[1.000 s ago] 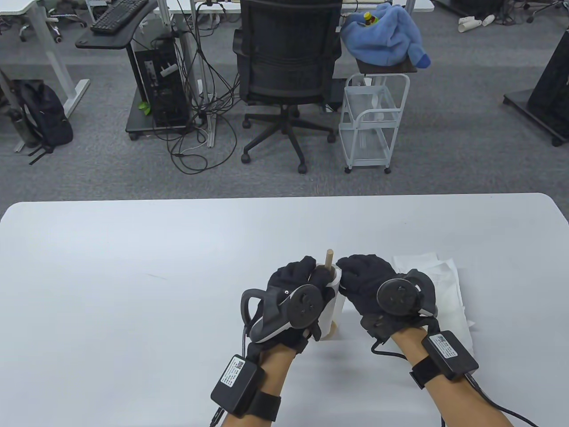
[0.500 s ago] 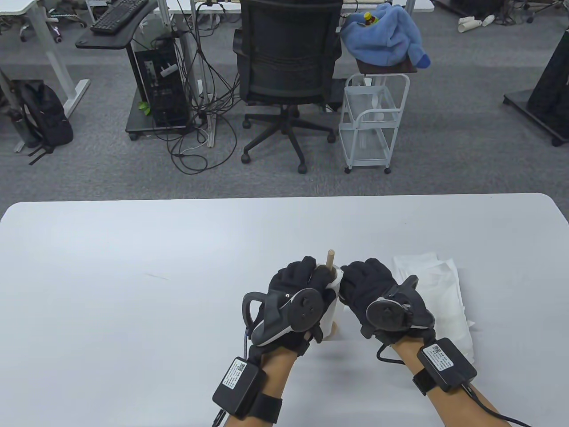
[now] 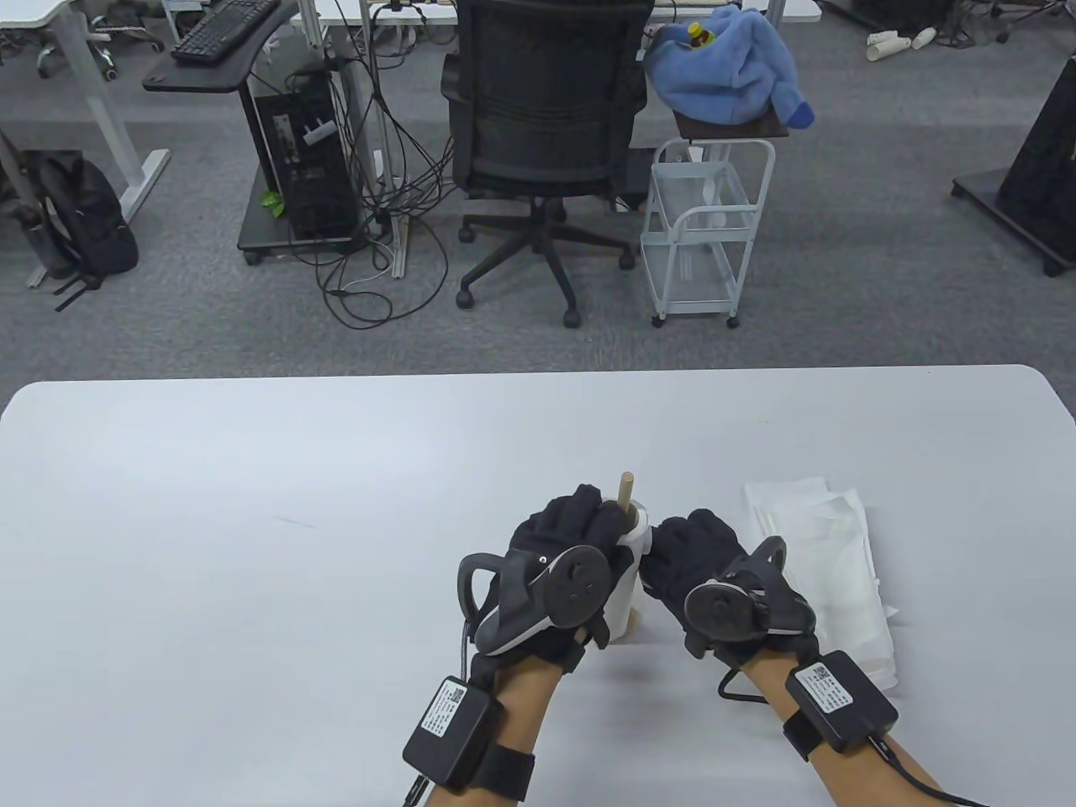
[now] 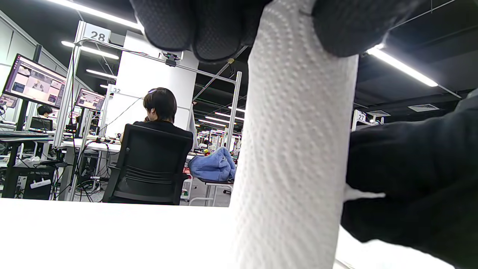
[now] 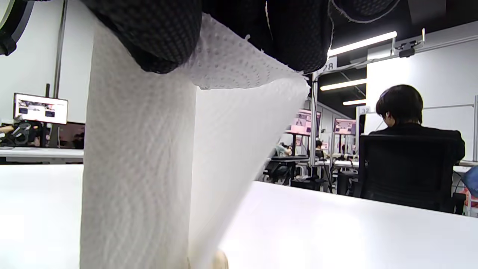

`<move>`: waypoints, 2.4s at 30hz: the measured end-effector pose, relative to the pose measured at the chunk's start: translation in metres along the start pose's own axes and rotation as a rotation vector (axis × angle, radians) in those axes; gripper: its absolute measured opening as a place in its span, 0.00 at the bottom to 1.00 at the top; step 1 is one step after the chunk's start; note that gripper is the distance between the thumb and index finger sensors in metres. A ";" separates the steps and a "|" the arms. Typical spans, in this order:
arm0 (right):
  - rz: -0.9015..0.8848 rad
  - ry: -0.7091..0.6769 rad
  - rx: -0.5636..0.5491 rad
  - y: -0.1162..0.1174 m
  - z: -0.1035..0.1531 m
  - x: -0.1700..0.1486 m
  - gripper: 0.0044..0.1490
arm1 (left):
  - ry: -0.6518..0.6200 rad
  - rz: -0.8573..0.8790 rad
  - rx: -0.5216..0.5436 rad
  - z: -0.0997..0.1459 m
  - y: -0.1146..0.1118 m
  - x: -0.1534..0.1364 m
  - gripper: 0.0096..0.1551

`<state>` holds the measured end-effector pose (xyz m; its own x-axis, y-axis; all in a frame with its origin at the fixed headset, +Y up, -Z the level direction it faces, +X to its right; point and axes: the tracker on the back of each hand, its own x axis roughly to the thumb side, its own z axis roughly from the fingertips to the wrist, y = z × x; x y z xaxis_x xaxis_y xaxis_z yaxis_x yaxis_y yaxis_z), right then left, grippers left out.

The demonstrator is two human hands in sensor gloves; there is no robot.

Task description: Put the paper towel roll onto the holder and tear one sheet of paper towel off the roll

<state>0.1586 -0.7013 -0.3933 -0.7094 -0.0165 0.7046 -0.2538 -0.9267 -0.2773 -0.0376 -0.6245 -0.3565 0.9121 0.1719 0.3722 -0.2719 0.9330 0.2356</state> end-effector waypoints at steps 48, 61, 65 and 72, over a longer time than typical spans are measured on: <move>-0.021 0.154 0.641 0.052 0.028 -0.002 0.23 | 0.033 0.003 0.011 0.000 -0.002 0.000 0.27; -0.102 0.199 0.775 0.041 0.048 -0.003 0.23 | 0.045 -0.003 0.020 0.000 -0.002 0.001 0.27; -0.102 0.208 0.852 0.024 0.057 -0.002 0.23 | 0.051 0.007 0.027 0.000 -0.003 0.000 0.27; -0.582 0.227 0.192 -0.108 0.078 -0.040 0.23 | 0.045 0.016 0.033 0.001 -0.004 -0.001 0.27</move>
<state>0.2653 -0.6298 -0.3407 -0.6181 0.5688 0.5426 -0.5314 -0.8110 0.2448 -0.0377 -0.6283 -0.3571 0.9203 0.2013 0.3356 -0.2957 0.9194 0.2594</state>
